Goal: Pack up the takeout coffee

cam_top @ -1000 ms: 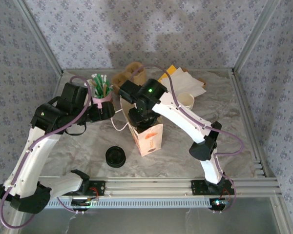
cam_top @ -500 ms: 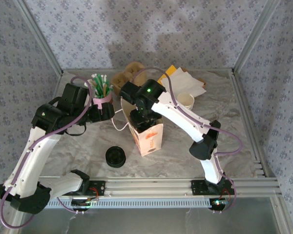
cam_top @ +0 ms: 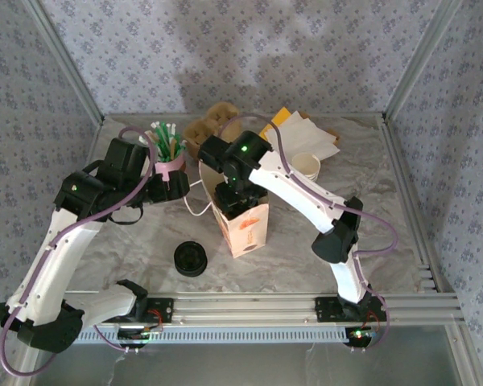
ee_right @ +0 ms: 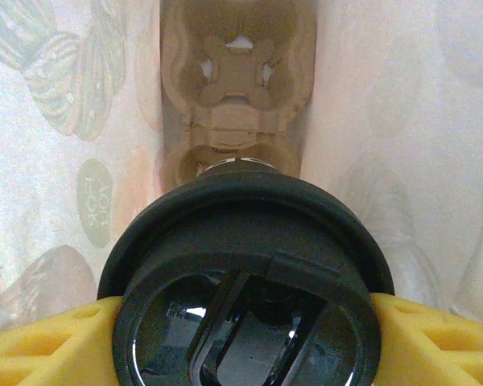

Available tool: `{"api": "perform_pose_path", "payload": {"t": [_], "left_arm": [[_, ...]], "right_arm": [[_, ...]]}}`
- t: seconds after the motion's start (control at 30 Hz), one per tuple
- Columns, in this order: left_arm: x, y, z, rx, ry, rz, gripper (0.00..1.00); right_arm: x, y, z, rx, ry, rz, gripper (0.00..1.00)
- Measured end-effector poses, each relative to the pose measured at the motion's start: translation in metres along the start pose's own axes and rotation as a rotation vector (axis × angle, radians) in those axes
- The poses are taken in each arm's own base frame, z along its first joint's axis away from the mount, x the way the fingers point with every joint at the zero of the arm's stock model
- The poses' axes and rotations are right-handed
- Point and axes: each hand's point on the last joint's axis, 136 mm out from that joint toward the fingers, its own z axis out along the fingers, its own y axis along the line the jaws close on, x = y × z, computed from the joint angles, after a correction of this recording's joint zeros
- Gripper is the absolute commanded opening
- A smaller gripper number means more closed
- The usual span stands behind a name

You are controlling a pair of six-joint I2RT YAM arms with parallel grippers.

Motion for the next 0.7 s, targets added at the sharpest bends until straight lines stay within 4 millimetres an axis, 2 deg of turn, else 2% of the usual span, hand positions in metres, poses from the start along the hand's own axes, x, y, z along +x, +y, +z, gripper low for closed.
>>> {"api": "perform_pose_path", "payload": {"t": [0.7], "left_arm": [[0.002, 0.001, 0.001, -0.006, -0.002, 0.018, 1.0]], "right_arm": [[0.004, 0.0, 0.025, 0.021, 0.076, -0.011, 0.72]]}}
